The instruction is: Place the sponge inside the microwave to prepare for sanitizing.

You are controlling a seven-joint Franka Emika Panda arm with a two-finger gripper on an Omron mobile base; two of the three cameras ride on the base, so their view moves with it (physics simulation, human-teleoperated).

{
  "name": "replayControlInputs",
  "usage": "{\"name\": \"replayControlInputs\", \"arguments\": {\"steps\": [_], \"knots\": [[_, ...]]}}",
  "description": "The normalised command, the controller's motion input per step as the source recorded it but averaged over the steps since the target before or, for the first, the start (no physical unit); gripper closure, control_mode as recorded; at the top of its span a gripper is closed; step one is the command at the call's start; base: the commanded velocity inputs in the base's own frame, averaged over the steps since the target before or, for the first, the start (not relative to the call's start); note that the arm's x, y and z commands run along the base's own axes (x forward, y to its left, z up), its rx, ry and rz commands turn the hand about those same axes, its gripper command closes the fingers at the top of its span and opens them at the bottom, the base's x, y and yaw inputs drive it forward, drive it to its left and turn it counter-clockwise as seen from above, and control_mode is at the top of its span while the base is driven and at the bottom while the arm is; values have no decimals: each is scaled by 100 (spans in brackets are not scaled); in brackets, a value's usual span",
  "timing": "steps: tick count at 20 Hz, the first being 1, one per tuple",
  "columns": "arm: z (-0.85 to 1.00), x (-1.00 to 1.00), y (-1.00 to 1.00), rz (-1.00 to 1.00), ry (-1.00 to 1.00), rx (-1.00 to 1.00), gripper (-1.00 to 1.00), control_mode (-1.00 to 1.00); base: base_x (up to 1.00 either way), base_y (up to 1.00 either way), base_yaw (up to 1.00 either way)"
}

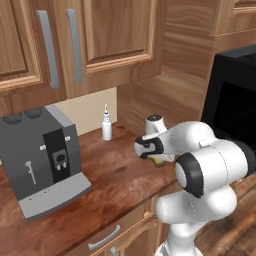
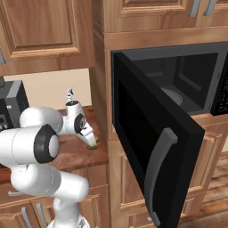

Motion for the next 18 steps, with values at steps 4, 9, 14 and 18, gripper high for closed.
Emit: {"name": "replayControlInputs", "arguments": {"steps": [4, 9, 14, 18], "knots": [[-28, 43, -2, -5, 0, 0, -100, -100, 0, 0, 0], [-5, 30, -15, 0, 0, 0, -100, -100, 0, 0, 0], [-14, 1, -22, 0, 0, 0, -100, -100, 0, 0, 0], [-6, -5, -23, 0, 0, 1, -100, -100, 0, 0, 0]]}}
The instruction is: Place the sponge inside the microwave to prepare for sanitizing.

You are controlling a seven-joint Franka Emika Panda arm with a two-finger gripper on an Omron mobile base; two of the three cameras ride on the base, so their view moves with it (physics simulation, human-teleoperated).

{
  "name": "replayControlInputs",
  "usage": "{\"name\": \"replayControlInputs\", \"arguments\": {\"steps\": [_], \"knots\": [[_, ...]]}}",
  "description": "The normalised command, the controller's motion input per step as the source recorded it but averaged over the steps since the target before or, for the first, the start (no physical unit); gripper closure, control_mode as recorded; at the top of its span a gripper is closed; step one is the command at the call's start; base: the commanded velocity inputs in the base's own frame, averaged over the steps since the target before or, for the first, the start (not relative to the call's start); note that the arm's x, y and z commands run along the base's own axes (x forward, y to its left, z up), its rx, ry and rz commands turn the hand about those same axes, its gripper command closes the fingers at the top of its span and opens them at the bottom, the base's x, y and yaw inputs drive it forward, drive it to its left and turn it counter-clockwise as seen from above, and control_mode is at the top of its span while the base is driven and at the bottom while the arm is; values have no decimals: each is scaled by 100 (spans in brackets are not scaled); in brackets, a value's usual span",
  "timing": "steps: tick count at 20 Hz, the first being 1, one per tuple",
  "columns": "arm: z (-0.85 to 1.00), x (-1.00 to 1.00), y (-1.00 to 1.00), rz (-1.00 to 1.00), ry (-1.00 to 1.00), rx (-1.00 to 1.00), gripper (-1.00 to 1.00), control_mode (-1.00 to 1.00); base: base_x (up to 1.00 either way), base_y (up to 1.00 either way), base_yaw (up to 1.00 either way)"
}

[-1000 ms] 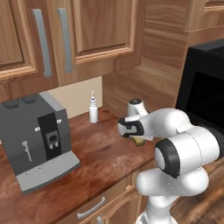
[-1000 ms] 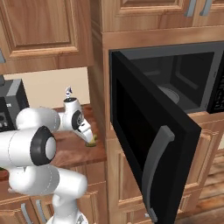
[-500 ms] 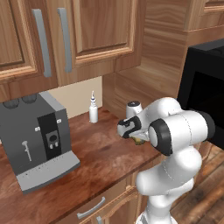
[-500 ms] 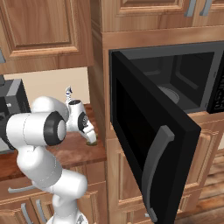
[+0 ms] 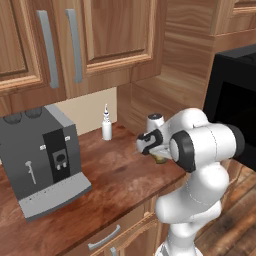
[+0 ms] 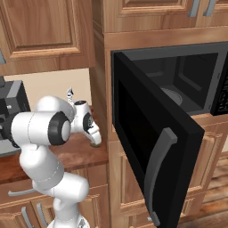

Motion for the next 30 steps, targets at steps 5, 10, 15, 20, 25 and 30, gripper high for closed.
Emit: {"name": "replayControlInputs", "arguments": {"steps": [5, 10, 15, 20, 25, 30], "knots": [[-4, -23, -19, 1, 0, 4, -100, -100, 0, 0, 0], [-32, -38, -29, 2, 0, 1, -100, -100, 0, 0, 0], [-5, 10, 4, 3, 2, 0, -100, -100, 0, 0, 0], [3, 25, 7, 0, 0, 0, -100, -100, 0, 0, 0], [0, 23, 0, 0, 0, 0, -100, -100, 0, 0, 0], [-1, 4, 0, 1, 0, 0, -100, -100, 0, 0, 0]]}}
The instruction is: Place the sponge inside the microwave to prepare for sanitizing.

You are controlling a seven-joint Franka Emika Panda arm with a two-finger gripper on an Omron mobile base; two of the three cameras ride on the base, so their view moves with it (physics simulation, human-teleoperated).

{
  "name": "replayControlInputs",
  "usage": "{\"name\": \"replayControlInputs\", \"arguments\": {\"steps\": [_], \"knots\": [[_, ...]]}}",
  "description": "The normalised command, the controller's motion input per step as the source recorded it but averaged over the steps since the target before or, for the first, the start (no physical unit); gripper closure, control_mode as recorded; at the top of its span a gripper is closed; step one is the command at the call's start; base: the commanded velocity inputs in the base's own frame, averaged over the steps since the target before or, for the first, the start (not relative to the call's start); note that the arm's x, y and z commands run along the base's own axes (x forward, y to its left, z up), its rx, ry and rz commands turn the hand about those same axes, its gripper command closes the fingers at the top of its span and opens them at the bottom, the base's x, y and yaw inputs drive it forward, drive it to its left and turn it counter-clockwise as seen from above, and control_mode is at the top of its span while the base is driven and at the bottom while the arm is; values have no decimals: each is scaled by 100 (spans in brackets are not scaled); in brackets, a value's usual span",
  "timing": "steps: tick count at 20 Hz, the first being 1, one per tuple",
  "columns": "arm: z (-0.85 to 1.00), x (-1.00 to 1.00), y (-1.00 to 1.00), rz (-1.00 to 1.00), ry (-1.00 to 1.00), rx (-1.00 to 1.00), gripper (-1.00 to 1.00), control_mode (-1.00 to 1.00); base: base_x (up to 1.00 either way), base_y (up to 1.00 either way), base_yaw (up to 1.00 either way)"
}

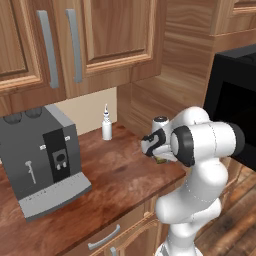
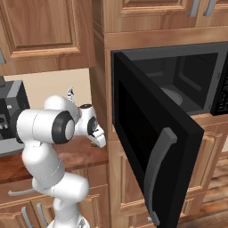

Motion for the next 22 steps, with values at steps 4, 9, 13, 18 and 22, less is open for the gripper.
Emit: {"name": "replayControlInputs", "arguments": {"steps": [4, 9, 13, 18, 22], "knots": [[0, 0, 0, 1, -1, 0, 100, -100, 0, 0, 0], [-2, 5, 1, 3, -1, 0, 100, -100, 0, 0, 0], [0, -2, 0, 0, 0, 0, 100, -100, 0, 0, 0], [40, -61, 28, 0, 0, 0, 100, -100, 0, 0, 0], [78, -83, 36, 0, 8, 0, 100, -100, 0, 0, 0]]}}
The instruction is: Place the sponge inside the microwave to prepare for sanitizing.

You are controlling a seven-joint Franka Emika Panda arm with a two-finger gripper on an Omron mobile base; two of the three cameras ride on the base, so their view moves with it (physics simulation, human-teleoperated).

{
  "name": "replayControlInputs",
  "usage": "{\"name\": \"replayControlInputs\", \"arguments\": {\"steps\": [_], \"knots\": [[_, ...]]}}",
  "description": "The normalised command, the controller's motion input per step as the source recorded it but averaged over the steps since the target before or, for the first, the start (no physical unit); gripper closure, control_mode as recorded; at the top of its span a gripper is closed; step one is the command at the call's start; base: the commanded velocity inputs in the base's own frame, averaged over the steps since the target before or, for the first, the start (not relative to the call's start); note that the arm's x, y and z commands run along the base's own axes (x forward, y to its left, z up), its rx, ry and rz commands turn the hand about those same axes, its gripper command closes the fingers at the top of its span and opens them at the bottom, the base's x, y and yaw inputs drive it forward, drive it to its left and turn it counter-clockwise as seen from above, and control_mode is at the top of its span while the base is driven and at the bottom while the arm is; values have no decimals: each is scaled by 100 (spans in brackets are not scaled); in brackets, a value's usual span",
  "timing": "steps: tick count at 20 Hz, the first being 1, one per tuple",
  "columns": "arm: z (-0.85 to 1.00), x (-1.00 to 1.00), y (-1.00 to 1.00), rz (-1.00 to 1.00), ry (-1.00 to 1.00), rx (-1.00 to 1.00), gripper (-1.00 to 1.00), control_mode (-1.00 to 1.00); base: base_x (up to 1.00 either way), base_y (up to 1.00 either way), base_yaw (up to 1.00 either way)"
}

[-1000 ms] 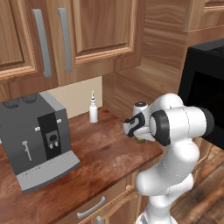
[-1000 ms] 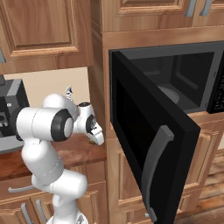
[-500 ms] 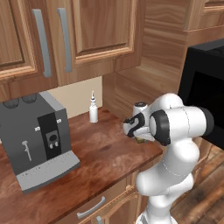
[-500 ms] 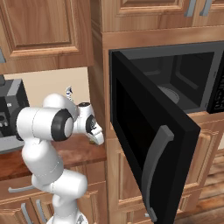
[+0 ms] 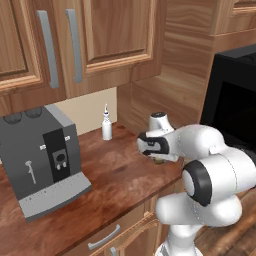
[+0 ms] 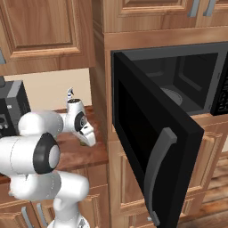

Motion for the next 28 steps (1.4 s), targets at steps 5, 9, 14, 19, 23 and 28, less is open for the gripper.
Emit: {"name": "replayControlInputs", "arguments": {"steps": [5, 9, 14, 19, 23, 28], "knots": [[87, -99, 10, 0, 12, -2, 100, -100, 0, 0, 0], [82, -100, 0, 0, 11, 0, 100, -100, 0, 0, 0], [44, -100, 0, 0, 4, 4, 100, -100, 0, 0, 0], [17, -82, 0, 13, 1, 15, 100, -100, 0, 0, 0], [62, -3, 0, 1, 0, -4, 100, -100, 0, 0, 0], [39, -3, 0, 0, 0, -6, 100, -100, 0, 0, 0]]}}
